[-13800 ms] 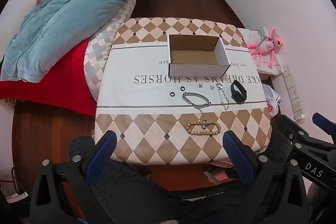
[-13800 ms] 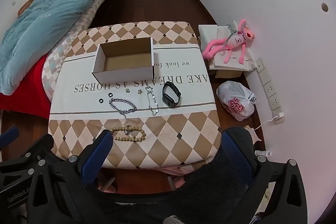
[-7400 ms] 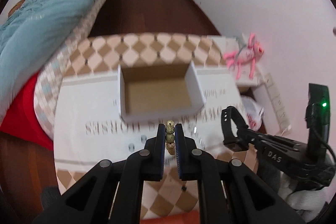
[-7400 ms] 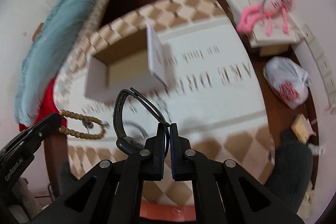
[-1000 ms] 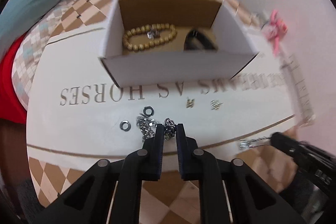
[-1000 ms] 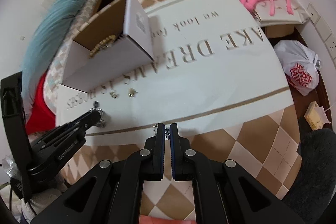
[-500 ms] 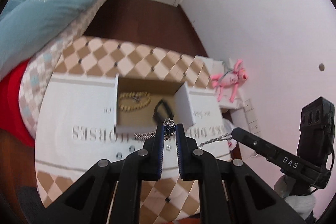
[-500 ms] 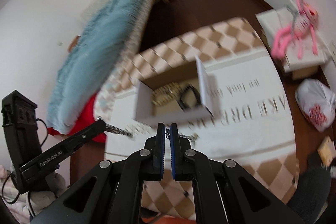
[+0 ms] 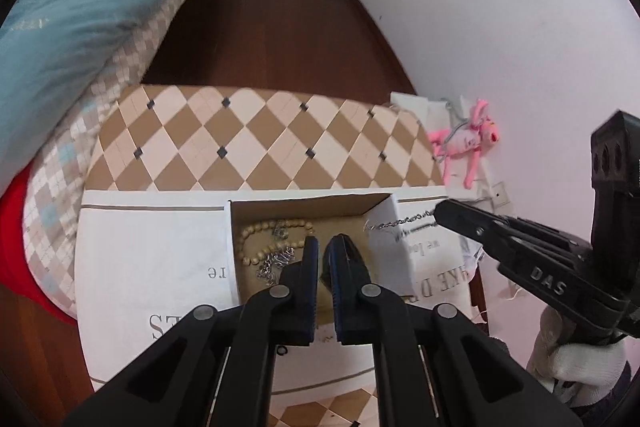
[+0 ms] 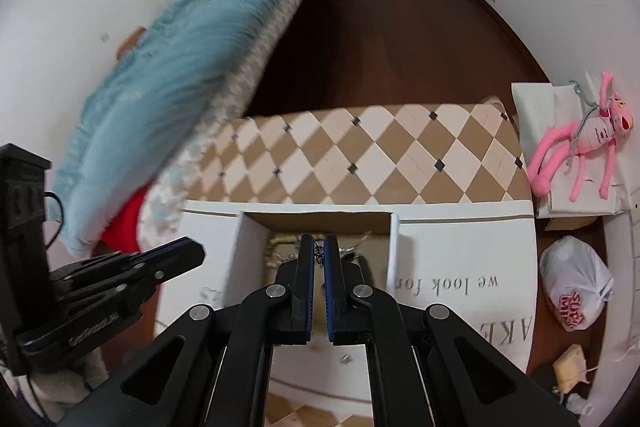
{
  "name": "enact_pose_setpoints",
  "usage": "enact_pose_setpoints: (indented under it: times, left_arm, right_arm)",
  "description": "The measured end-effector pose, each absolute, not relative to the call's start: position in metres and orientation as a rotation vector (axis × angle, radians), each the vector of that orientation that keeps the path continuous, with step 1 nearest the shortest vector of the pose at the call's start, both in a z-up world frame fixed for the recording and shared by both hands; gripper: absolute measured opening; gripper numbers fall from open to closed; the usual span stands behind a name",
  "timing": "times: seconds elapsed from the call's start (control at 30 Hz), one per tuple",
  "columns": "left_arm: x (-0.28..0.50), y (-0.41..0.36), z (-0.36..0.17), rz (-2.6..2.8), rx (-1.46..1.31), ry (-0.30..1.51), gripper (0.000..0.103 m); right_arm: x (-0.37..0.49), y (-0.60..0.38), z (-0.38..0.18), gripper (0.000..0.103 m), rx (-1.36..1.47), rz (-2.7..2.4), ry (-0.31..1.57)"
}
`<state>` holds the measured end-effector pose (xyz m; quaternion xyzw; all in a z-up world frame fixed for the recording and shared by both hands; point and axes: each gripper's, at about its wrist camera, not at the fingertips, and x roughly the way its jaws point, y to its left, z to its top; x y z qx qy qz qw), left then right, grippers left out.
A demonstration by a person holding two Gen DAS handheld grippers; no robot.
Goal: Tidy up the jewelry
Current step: 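Carry both silver bracelets into the cardboard box and open both tools, then withdraw both tools from the box toward the small items on the cloth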
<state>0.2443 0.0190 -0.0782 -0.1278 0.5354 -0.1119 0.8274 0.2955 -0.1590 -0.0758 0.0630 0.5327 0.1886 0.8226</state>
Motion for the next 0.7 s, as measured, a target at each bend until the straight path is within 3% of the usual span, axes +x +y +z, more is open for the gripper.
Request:
enact_pose_setpoints:
  times: [0.23, 0.33, 0.4, 0.43, 0.47, 0.53, 0.6, 0.63, 0.7]
  left_arm:
    - [0.254, 0.026, -0.104, -0.13, -0.237, 1.228, 0.007]
    - [0.253, 0.031, -0.115, -0.053, -0.202, 1.254, 0.024]
    - [0.25, 0.035, -0.117, -0.022, -0.19, 1.234, 0.063]
    - [0.249, 0.037, -0.118, 0.003, -0.18, 1.226, 0.071]
    - [0.247, 0.037, -0.117, 0.022, -0.165, 1.211, 0.074]
    - [0.244, 0.039, -0.117, 0.044, -0.144, 1.191, 0.076]
    - [0.242, 0.041, -0.119, 0.069, -0.126, 1.184, 0.094]
    - [0.241, 0.042, -0.12, 0.08, -0.121, 1.178, 0.098]
    - [0.239, 0.043, -0.122, 0.098, -0.107, 1.165, 0.102]
  right_arm:
    - [0.333, -0.145, -0.123, 0.005, 0.033, 0.352, 1.241]
    - [0.337, -0.147, -0.136, 0.007, 0.025, 0.323, 1.294]
    - [0.335, -0.15, -0.14, 0.025, 0.018, 0.304, 1.309]
    - [0.333, -0.151, -0.142, 0.043, 0.014, 0.302, 1.317]
    - [0.331, -0.152, -0.142, 0.053, 0.01, 0.296, 1.315]
    - [0.326, -0.155, -0.14, 0.055, 0.0, 0.282, 1.302]
    - [0.321, -0.159, -0.139, 0.055, -0.001, 0.266, 1.294]
    - [0.317, -0.161, -0.138, 0.058, -0.002, 0.252, 1.288]
    - [0.31, -0.163, -0.137, 0.078, -0.03, 0.215, 1.272]
